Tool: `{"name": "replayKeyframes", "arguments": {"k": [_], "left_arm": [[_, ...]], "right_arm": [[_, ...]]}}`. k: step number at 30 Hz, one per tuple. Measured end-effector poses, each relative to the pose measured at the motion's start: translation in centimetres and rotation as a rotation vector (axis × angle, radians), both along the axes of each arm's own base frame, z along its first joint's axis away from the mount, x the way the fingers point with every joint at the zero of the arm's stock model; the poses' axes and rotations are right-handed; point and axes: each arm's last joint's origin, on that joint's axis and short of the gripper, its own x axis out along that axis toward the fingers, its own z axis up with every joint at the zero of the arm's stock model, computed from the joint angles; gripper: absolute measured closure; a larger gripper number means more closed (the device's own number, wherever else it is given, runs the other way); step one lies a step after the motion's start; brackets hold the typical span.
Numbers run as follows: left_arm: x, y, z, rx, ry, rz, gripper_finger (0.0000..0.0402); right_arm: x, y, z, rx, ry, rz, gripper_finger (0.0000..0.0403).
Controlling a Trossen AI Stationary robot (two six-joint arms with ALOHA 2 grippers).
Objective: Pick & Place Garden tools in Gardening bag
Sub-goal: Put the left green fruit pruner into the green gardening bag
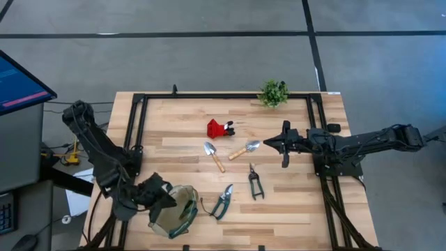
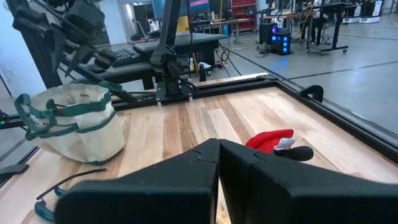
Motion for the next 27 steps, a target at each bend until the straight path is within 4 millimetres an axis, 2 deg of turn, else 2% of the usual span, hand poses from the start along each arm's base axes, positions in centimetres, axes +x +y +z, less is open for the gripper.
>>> {"name": "replayKeyframes", "arguments": {"k": [4, 10, 16, 21, 27], "left_arm": [[1.3, -1.0, -0.3, 0.062, -0.075, -0.023, 0.0393], [3.6, -1.9, -0.6, 0.087, -0.175, -0.026, 0.04], [5.5, -2.6, -3.3, 0.088, -0.105, 0.008, 0.04], [6.0, -3.0, -4.6, 0.033, -0.061, 0.03, 0.04], [5.9, -3.0, -4.5, 0.032, -0.058, 0.024, 0.0401]], "right_arm": [[0.0, 0.0, 0.0, 0.0, -0.001, 0.0, 0.0403], [0.0, 0.0, 0.0, 0.001, 0.0, 0.0, 0.0403], [0.0, 0.0, 0.0, 0.019, -0.002, -0.001, 0.0403], [0.0, 0.3, -0.1, 0.025, 0.005, 0.017, 0.0403], [0.0, 0.9, -0.1, 0.024, 0.007, 0.051, 0.0403]]}}
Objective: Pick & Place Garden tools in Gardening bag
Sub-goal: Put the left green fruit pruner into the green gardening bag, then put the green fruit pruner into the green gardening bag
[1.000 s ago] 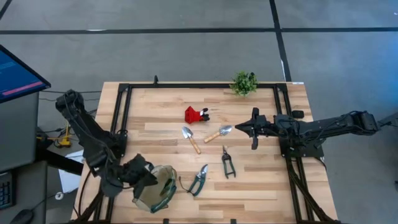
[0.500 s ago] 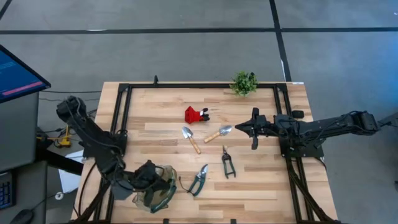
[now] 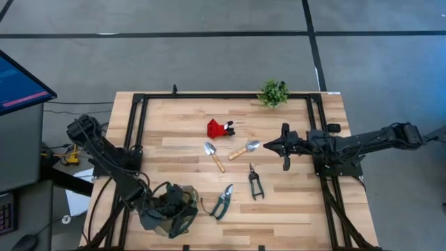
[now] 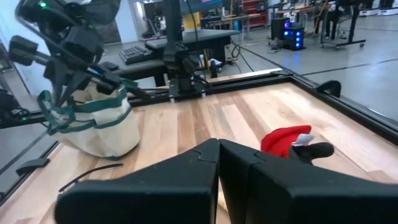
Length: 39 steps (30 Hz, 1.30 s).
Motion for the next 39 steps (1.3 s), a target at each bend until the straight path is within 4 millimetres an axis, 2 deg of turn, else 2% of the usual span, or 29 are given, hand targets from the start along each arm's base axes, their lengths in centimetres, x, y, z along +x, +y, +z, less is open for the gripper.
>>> {"name": "replayKeyframes", "arguments": {"k": [4, 8, 14, 19, 22, 26, 32, 35, 39], "left_arm": [[-0.7, 0.9, 0.6, 0.062, 0.031, -0.007, 0.0401], [-1.6, 1.8, 0.1, 0.09, 0.139, 0.024, 0.0401], [-1.8, 2.0, 0.0, 0.079, 0.19, 0.009, 0.0401], [-1.8, 2.1, 2.2, 0.068, 0.126, -0.01, 0.0401], [-1.7, 2.1, 4.3, 0.095, 0.033, -0.035, 0.0401], [-1.8, 2.4, 7.7, 0.217, -0.143, -0.111, 0.0401], [-3.8, 4.8, 11.2, 0.584, -0.282, -0.067, 0.0401], [-4.8, 5.9, 11.3, 0.733, -0.281, -0.031, 0.0401], [-5.6, 6.9, 10.5, 0.789, -0.276, -0.046, 0.0401]], "right_arm": [[0.0, 0.2, 0.0, -0.002, 0.0, -0.005, 0.0403], [0.0, 0.4, 0.0, -0.002, -0.001, 0.006, 0.0403], [0.0, 0.6, 0.0, -0.002, -0.001, 0.012, 0.0403], [0.0, 0.6, 0.0, -0.001, -0.002, 0.011, 0.0403], [0.0, 0.6, 0.0, -0.001, -0.002, 0.012, 0.0403], [0.0, 0.6, 0.0, -0.001, -0.005, 0.012, 0.0403], [0.0, 0.6, 0.1, 0.001, -0.008, 0.012, 0.0403], [0.0, 0.6, 0.1, 0.008, -0.007, 0.013, 0.0403], [-0.1, 1.0, 0.0, 0.008, -0.004, 0.04, 0.0403]]}}
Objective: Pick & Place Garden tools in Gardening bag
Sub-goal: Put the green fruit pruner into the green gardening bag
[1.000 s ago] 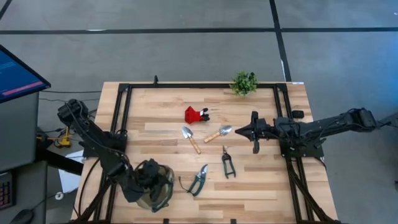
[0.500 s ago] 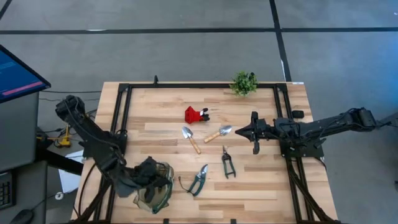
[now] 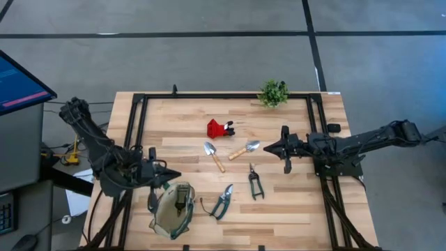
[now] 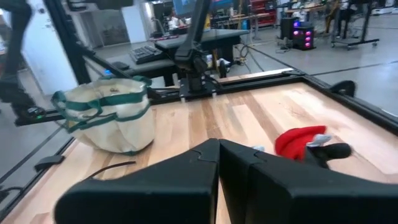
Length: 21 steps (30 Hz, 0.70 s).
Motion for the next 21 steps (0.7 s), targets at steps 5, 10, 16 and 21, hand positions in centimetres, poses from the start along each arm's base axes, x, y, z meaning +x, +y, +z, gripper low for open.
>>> {"name": "replayKeyframes", "arguments": {"k": [5, 10, 16, 21], "left_arm": [[-1.2, 1.0, -1.5, 0.018, 0.031, -0.061, 0.04], [-2.6, 2.4, -2.9, 0.024, 0.048, -0.14, 0.04], [-4.1, 4.1, -4.4, 0.088, 0.043, -0.195, 0.04], [-5.0, 5.2, -5.2, 0.117, 0.027, -0.228, 0.04]], "right_arm": [[-0.1, 0.9, 0.1, 0.001, -0.005, 0.055, 0.0403], [-0.2, 1.9, 0.2, 0.027, -0.029, 0.093, 0.0403], [0.5, 2.9, 0.0, 0.023, -0.057, 0.059, 0.0403], [1.7, 3.1, -1.0, 0.018, -0.048, 0.034, 0.0403]]}}
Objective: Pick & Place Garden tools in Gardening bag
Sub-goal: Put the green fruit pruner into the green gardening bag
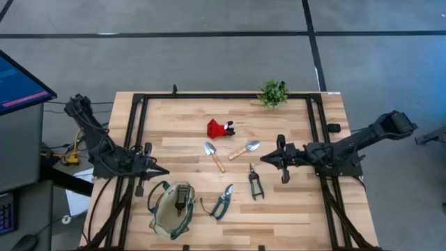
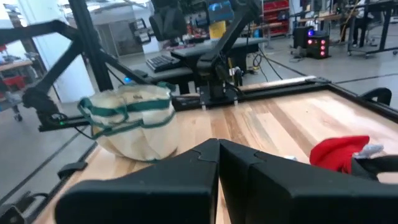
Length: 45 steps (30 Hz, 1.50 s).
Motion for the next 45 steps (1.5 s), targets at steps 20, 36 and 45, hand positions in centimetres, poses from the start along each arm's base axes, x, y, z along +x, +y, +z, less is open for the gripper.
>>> {"name": "replayKeyframes", "arguments": {"k": [20, 36, 45], "left_arm": [[-1.6, 1.5, -3.4, 0.041, 0.032, -0.172, 0.04], [-1.6, 1.4, -3.4, -0.085, 0.045, -0.149, 0.04], [-1.6, 1.4, -3.4, -0.085, 0.045, -0.149, 0.04]], "right_arm": [[9.2, 0.6, -1.6, -0.201, 0.092, 0.014, 0.0403], [7.1, 0.7, -0.8, 0.087, 0.361, -0.178, 0.0403], [4.1, 1.8, -0.7, 0.577, 0.561, -0.227, 0.0403]]}}
